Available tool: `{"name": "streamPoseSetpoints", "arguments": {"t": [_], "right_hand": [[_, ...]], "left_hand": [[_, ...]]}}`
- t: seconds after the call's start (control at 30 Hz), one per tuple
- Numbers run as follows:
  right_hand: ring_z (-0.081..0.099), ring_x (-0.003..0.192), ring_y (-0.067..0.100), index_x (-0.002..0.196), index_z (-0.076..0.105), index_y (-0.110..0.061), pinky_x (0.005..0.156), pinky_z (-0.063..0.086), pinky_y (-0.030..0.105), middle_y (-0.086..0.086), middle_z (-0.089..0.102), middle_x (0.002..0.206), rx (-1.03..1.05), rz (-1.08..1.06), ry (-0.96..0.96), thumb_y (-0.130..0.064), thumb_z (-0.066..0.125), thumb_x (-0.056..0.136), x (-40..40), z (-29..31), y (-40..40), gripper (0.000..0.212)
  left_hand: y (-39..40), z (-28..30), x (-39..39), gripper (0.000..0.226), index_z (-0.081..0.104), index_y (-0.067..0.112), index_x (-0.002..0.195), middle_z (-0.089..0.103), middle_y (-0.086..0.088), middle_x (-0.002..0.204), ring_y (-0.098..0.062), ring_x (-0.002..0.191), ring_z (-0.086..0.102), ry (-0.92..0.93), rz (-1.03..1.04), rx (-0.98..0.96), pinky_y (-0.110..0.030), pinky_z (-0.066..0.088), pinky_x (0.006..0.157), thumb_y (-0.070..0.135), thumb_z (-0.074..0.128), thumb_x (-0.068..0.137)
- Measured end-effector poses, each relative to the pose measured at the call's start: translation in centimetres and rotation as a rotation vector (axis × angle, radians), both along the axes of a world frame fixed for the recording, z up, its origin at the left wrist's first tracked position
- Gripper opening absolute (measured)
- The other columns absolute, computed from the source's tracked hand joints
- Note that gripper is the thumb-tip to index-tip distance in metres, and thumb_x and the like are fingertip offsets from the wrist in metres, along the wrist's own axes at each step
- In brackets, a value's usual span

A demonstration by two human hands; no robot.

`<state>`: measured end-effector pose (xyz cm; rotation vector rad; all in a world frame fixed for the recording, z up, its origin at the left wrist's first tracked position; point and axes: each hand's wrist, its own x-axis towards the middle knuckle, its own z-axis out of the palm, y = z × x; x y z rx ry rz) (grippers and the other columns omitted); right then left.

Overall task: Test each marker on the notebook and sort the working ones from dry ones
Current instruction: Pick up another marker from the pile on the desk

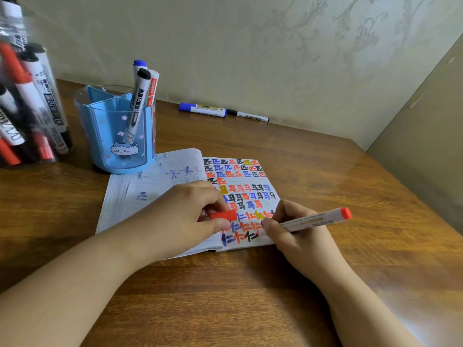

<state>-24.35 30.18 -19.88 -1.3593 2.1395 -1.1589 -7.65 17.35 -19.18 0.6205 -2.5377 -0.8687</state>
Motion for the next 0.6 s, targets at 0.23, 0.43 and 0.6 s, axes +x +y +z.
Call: {"name": "streamPoseSetpoints", "arguments": {"t": [0.23, 0.43, 0.6], "right_hand": [[0.065, 0.074, 0.028, 0.069, 0.046, -0.006, 0.050, 0.040, 0.030, 0.018, 0.066, 0.082, 0.022, 0.013, -0.008, -0.019, 0.062, 0.087, -0.28, -0.08, 0.17, 0.027], [0.046, 0.044, 0.001, 0.066, 0.043, -0.004, 0.041, 0.028, 0.012, -0.011, 0.052, 0.049, -0.017, -0.027, -0.002, -0.012, 0.060, 0.088, -0.17, -0.10, 0.08, 0.029], [0.053, 0.048, -0.007, 0.066, 0.040, -0.006, 0.039, 0.028, 0.008, -0.019, 0.054, 0.048, -0.027, -0.024, -0.019, -0.007, 0.058, 0.089, -0.14, 0.18, 0.20, 0.029]], "left_hand": [[-0.09, -0.10, 0.03, 0.015, 0.063, 0.031, 0.094, 0.052, 0.019, 0.085, 0.012, 0.081, 0.046, 0.008, 0.001, 0.014, -0.003, 0.036, 0.065, 0.035, 0.066, 0.079], [-0.22, -0.21, 0.01, 0.013, 0.063, 0.031, 0.092, 0.053, 0.020, 0.084, 0.010, 0.082, 0.047, 0.013, 0.003, 0.011, -0.004, 0.037, 0.066, 0.035, 0.066, 0.080], [-0.27, -0.28, 0.10, 0.013, 0.063, 0.032, 0.091, 0.054, 0.019, 0.086, 0.007, 0.086, 0.048, 0.015, 0.004, 0.015, -0.006, 0.039, 0.069, 0.036, 0.066, 0.080]]}}
